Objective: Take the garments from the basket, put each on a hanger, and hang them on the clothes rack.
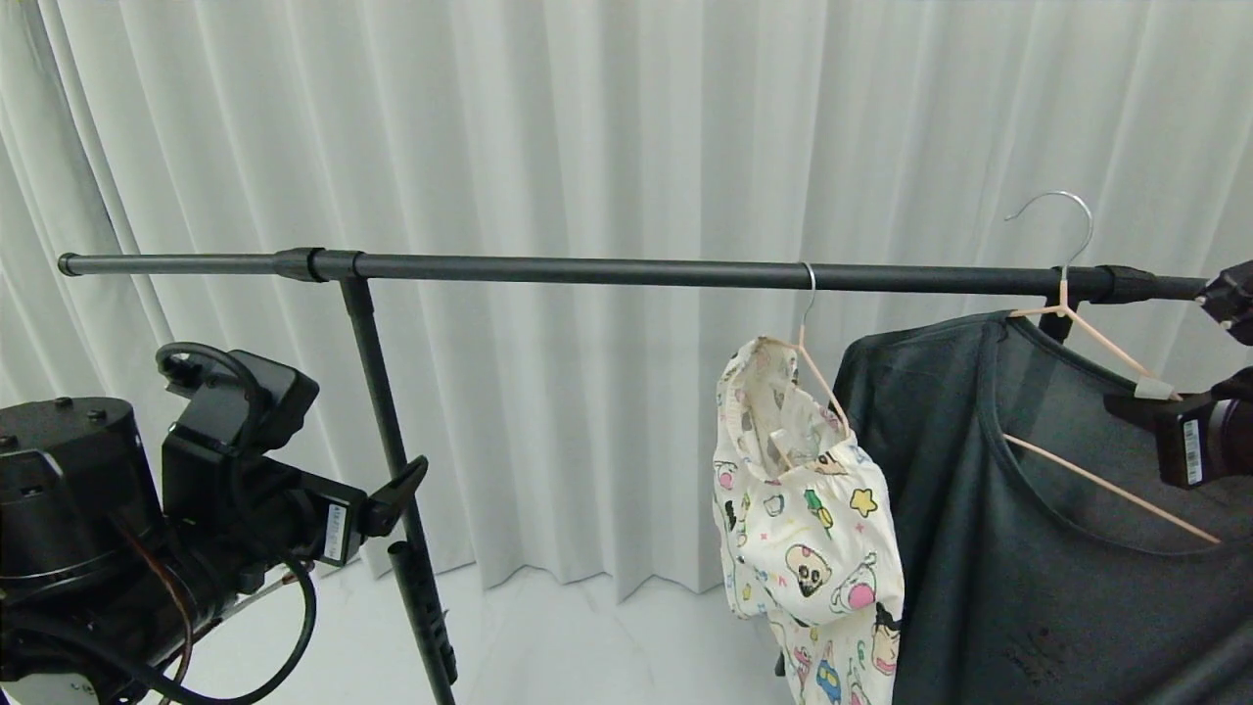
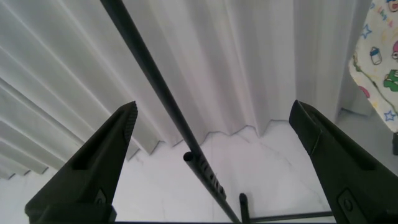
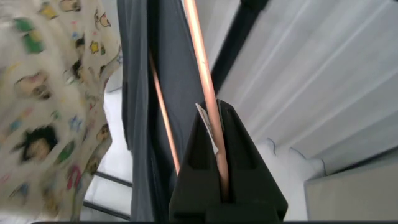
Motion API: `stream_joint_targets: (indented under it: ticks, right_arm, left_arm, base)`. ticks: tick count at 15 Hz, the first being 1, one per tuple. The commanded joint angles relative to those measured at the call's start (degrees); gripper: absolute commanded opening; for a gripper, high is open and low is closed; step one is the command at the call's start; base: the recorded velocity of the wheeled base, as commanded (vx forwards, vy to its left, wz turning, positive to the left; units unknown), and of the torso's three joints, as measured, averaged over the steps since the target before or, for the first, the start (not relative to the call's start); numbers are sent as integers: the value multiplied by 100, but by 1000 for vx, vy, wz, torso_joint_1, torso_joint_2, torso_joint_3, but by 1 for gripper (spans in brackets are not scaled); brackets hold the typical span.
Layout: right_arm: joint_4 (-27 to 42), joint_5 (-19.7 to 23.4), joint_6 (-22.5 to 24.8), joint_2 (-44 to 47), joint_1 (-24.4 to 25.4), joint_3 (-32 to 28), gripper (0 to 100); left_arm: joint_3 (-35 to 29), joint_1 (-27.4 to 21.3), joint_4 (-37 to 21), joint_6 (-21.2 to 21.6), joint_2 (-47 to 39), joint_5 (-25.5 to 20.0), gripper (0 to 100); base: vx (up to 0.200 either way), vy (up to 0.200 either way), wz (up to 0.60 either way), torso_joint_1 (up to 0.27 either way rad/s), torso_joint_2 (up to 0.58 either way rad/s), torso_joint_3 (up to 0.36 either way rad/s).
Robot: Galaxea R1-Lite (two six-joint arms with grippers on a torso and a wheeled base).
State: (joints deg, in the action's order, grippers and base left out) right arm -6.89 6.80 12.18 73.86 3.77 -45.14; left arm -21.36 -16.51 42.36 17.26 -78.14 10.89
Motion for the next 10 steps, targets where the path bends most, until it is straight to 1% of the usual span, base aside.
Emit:
stream_joint_targets:
  ticks: [1,4,6,10]
  right_arm:
    - [-14,-47,13,243,10,-21,0]
    - [-76,-601,4,708,19,-47,0]
    - [-243,-628,13,884,28,-30,0]
    - [-243,-628,13,963,168,-30,0]
  left_arm:
    - [0,-2,9,-4,9,1,100]
    - [0,-2,9,32,9,1,100]
    - [0,-11,9,40,18,1,100]
    - [9,-46,9,40,18,1,100]
  base:
    - [0,0,0,0,0,0]
    - [0,0,0,0,0,0]
    - [0,0,0,0,0,0]
    - [0,0,0,0,0,0]
